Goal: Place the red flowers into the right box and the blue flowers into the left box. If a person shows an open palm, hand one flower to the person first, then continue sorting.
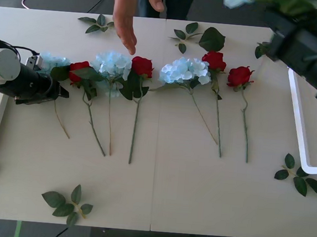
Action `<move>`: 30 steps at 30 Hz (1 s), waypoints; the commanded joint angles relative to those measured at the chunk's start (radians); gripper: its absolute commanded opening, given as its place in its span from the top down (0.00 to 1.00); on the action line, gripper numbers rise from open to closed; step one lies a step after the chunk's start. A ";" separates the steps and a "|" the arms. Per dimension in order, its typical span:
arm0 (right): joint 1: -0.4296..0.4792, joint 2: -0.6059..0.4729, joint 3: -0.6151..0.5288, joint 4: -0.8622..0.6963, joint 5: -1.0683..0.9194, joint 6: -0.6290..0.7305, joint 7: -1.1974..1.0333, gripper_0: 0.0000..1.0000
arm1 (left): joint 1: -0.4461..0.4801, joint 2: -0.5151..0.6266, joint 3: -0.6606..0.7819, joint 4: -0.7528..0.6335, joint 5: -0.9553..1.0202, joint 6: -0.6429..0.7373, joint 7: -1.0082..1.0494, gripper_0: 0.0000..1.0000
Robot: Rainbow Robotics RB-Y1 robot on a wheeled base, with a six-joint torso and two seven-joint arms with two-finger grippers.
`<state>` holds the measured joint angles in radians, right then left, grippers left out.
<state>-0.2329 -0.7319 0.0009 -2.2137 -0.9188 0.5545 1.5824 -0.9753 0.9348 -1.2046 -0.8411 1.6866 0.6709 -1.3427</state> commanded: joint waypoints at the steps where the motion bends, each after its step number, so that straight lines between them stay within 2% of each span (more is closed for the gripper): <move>1: -0.132 0.059 0.051 -0.003 -0.009 -0.021 0.062 1.00 | -0.014 -0.024 -0.024 0.017 -0.010 -0.013 0.016 0.00; 8: -0.266 0.123 0.137 0.118 -0.011 -0.067 0.172 1.00 | -0.014 -0.024 -0.024 0.017 -0.010 -0.013 0.016 0.00; 18: -0.379 0.189 0.203 0.284 -0.003 -0.122 0.323 1.00 | -0.014 -0.024 -0.024 0.017 -0.010 -0.013 0.016 0.00; 30: -0.427 0.206 0.249 0.376 -0.009 -0.186 0.349 1.00 | -0.014 -0.024 -0.024 0.017 -0.010 -0.013 0.016 0.00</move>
<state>-0.6140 -0.5512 0.2333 -1.8332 -0.9203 0.3934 1.9136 -0.9761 0.9347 -1.2046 -0.8409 1.6864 0.6707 -1.3427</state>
